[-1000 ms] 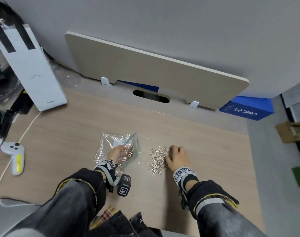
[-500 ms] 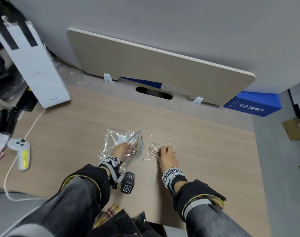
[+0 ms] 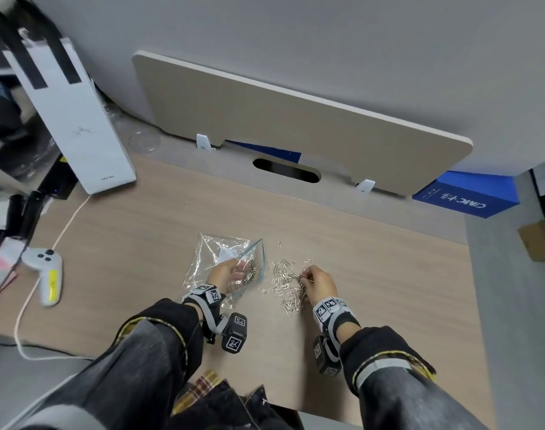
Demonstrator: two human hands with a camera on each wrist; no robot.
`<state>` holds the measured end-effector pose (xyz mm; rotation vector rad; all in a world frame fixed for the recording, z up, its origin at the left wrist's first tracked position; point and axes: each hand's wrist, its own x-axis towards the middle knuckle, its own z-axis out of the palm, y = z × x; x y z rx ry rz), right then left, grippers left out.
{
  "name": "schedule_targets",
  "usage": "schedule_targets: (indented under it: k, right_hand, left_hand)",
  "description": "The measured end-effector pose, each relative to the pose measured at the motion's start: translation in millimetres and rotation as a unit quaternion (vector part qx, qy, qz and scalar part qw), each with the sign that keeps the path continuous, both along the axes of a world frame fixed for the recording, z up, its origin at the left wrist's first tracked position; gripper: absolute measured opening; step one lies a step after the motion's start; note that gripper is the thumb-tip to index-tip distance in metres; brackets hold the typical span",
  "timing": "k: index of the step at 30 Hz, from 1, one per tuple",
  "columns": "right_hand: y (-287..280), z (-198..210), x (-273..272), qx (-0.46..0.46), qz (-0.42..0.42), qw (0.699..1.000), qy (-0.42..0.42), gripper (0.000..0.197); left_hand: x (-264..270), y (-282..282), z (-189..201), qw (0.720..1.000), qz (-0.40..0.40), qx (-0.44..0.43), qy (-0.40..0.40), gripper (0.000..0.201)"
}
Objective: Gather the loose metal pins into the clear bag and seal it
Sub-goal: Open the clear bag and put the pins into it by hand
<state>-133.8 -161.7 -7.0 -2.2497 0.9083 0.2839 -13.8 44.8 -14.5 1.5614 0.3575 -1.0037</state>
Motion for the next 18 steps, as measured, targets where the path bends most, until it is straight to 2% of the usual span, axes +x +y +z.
schedule_targets:
  k: [5,12,15,18]
  right_hand:
    - [4,29,10,0.035,0.01,0.998,-0.055,0.025]
    - [46,64,54,0.055,0.094,0.986,-0.129,0.011]
    - [68,67,71,0.048,0.13,0.983,-0.125,0.004]
    - [86,58,78,0.036,0.151,0.985,-0.077,0.005]
  left_hand:
    - [1,1,8,1.0,0.021,-0.011,0.014,0.032]
    - [0,1,16,0.999,0.02,-0.023,0.023,0.037]
    - [1,4,15,0.998,0.041,-0.033,0.044,0.031]
    - [2,9,12,0.996,0.058,-0.046,0.058,0.028]
